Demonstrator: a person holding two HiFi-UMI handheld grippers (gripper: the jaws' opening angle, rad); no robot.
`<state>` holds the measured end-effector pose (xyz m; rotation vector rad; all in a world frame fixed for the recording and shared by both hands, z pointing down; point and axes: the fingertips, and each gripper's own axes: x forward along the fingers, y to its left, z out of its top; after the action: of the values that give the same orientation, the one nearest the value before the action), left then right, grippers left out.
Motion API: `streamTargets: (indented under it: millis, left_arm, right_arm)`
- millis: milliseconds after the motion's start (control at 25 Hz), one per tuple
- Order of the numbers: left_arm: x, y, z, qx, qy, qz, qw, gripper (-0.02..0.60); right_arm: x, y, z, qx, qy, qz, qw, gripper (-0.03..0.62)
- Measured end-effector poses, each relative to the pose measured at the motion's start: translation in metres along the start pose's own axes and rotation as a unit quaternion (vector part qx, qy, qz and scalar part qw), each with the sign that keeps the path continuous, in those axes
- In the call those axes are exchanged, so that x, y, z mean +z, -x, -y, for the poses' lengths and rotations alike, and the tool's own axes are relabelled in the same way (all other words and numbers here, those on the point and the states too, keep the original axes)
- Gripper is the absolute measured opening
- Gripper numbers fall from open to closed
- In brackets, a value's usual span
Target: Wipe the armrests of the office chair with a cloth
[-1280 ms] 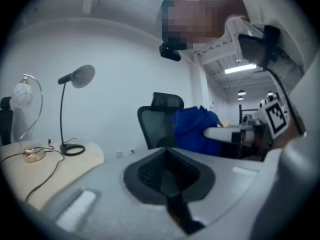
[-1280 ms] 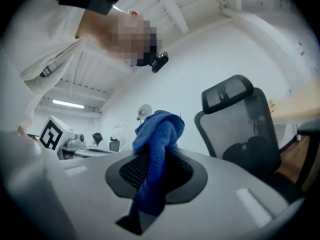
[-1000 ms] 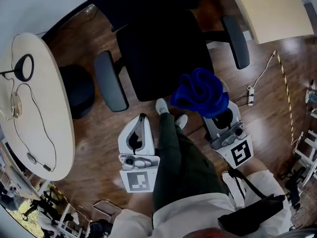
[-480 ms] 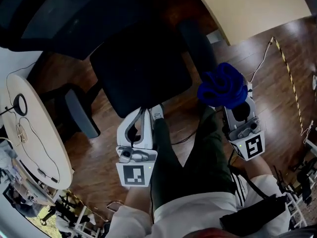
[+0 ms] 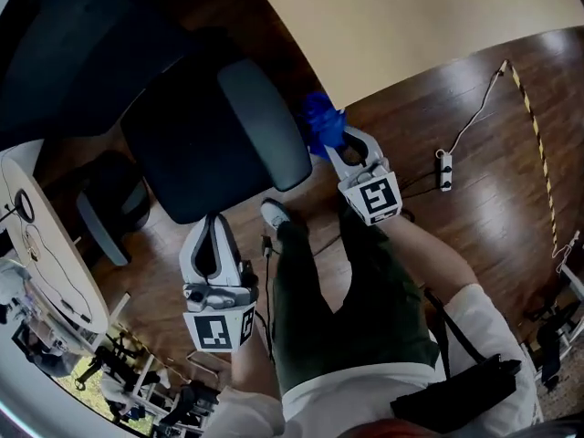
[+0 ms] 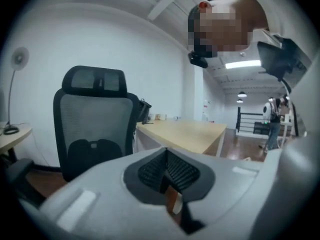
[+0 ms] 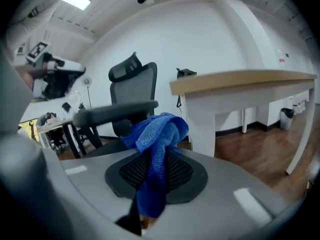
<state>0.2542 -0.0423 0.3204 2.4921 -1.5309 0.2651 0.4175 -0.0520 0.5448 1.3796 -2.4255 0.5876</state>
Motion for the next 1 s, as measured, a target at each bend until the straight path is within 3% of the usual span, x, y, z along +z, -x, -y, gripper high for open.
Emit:
streamTargets:
  millis: [200, 280, 400, 440, 520, 600, 760, 880, 1000]
  left_arm:
    - [-0.026, 0.007, 0.015, 0.003, 0.029, -0.030, 0.9991, 0.002]
    - [-0.030, 0.012, 0.018, 0.009, 0.025, -0.037, 0.9989, 0.002]
    - [-0.033, 0.030, 0.016, 0.019, 0.018, -0.045, 0.9986, 0.002]
    - [-0.033, 0.035, 0.013, 0.020, 0.021, -0.044, 0.9986, 0.002]
    - [-0.031, 0.045, 0.003, 0.027, 0.025, -0.038, 0.9986, 0.002]
    - [-0.022, 0.058, -0.011, 0.037, 0.029, -0.025, 0.9986, 0.002]
    - [0.025, 0.087, -0.026, 0.033, 0.034, 0.014, 0.9988, 0.002]
    - [0.087, 0.117, -0.038, 0.033, 0.021, 0.053, 0.9978, 0.002]
    - [0.155, 0.141, -0.040, 0.041, 0.008, 0.088, 0.9953, 0.002]
  right_arm:
    - [0.005, -0.092, 0.014, 0.009, 0.060, 0.040, 0.997, 0.074]
    - [-0.017, -0.127, 0.028, 0.006, 0.045, 0.000, 0.999, 0.074]
    - [-0.090, -0.172, 0.038, 0.006, 0.007, -0.118, 0.993, 0.075]
    - [-0.103, -0.178, 0.040, 0.005, -0.004, -0.134, 0.991, 0.074]
    - [-0.098, -0.173, 0.042, 0.007, -0.017, -0.119, 0.993, 0.074]
    - [-0.074, -0.142, 0.030, 0.019, -0.016, -0.088, 0.996, 0.074]
    - [-0.028, -0.015, -0.023, 0.055, -0.035, -0.073, 0.995, 0.074]
    - [0.060, 0.077, -0.079, 0.097, -0.039, -0.045, 0.993, 0.074]
    - [0.184, 0.150, -0.108, 0.105, -0.018, 0.053, 0.993, 0.063]
